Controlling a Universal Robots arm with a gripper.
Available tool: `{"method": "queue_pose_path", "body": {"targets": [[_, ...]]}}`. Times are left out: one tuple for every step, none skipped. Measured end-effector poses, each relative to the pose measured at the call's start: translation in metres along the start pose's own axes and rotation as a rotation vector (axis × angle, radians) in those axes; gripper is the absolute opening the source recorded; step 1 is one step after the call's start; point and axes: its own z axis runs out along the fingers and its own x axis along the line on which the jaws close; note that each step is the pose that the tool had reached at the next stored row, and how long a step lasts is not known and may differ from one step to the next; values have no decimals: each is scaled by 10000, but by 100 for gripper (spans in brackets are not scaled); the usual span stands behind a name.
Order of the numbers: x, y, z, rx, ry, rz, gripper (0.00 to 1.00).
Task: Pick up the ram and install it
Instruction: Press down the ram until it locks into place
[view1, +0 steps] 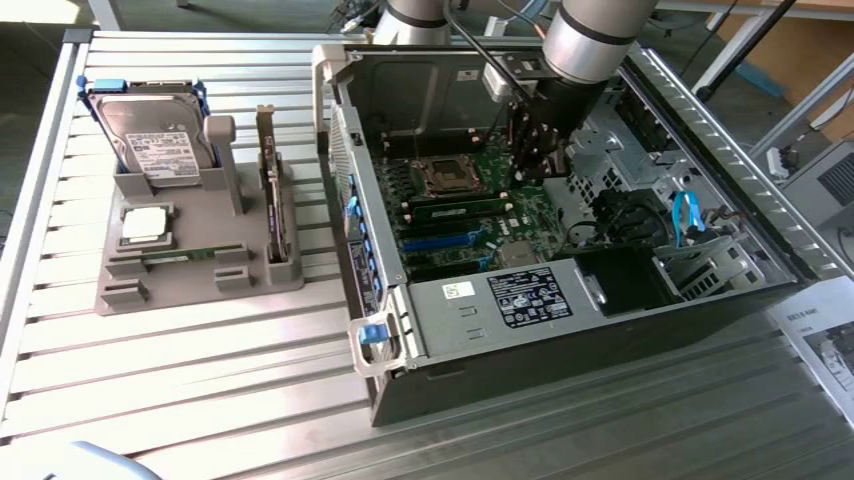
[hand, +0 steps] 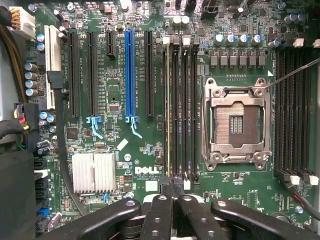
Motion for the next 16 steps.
{"method": "queue_pose_path", "body": {"targets": [[0,0,0,0,0,0,10],[0,0,0,0,0,1,10],[0,-5,0,0,0,2,10],[-1,-17,1,0,-2,1,10],[-1,-29,1,0,-1,0,10],[-1,-40,0,0,-1,0,10],[-1,-47,0,0,0,0,10],[-1,-48,0,0,0,0,10],[-1,-48,0,0,-1,0,10],[-1,-48,0,0,-1,1,10],[-1,-48,1,0,-2,1,10],[0,-48,7,1,-3,1,10],[0,-48,16,1,-3,0,10],[0,-48,28,0,0,0,10],[0,-49,40,0,-1,0,10],[0,-49,52,0,-2,0,10]]}}
